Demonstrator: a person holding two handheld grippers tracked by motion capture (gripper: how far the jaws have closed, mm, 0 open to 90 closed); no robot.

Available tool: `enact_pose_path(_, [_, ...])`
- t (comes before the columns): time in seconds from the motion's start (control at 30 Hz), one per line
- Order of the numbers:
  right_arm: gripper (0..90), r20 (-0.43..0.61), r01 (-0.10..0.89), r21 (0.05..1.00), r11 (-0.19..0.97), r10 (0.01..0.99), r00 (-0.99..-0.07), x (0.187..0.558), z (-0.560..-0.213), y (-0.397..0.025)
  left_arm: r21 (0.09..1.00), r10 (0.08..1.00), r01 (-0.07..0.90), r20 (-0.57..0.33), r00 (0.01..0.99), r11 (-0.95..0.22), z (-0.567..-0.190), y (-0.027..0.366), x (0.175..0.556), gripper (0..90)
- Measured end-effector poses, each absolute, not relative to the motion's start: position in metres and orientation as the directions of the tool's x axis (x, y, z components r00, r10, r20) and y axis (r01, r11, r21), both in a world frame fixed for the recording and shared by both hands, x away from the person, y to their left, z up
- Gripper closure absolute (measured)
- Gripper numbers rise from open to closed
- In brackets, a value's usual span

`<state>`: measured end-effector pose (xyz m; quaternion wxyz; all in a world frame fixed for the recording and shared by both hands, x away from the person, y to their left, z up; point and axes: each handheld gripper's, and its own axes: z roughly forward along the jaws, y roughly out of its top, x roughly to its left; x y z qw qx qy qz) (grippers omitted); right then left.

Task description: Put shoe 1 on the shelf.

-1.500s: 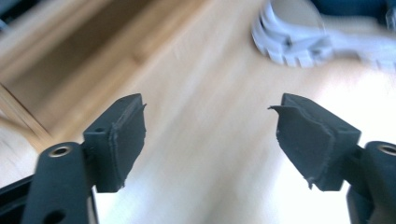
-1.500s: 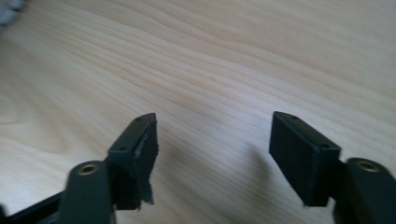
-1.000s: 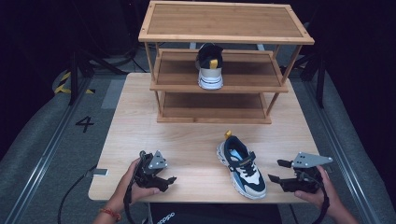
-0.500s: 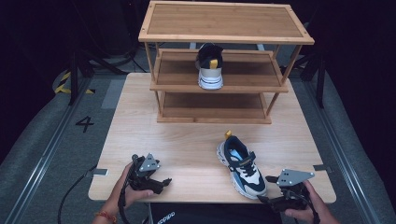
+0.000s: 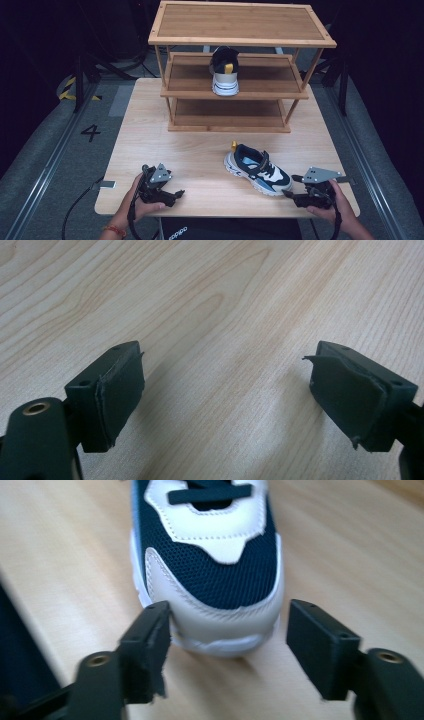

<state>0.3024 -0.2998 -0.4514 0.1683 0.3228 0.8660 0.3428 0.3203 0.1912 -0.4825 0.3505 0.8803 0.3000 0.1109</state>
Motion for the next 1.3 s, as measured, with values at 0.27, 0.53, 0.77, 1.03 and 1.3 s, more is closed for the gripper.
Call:
enact_pose_path(0.27, [33.0, -0.105, 0.483, 0.698, 0.529, 0.742, -0.662, 0.336, -0.448, -0.312, 0.682, 0.61, 0.453, -0.014, 0.793, -0.574, -0.482, 0.191, 0.32, 14.7])
enact_pose_path(0.53, [34.8, -0.119, 0.53, 0.705, 0.472, 0.815, -0.567, 0.369, -0.444, -0.327, 0.683, 0.613, 0.456, -0.014, 0.79, -0.571, -0.482, 0.19, 0.32, 14.6])
enact_pose_path(0.77, [34.9, -0.108, 0.479, 0.747, 0.46, 0.796, -0.596, 0.362, -0.422, -0.319, 0.68, 0.616, 0.458, -0.012, 0.788, -0.572, -0.482, 0.19, 0.32, 14.7])
enact_pose_path(1.03, [38.2, -0.087, 0.394, 0.796, 0.46, 0.73, -0.678, 0.348, -0.39, -0.281, 0.683, 0.616, 0.457, -0.013, 0.788, -0.57, -0.482, 0.19, 0.32, 14.7])
enact_pose_path(1.3, [43.6, -0.066, 0.337, 0.778, 0.531, 0.602, -0.796, 0.342, -0.384, -0.207, 0.682, 0.616, 0.457, -0.013, 0.788, -0.57, -0.482, 0.19, 0.32, 14.6])
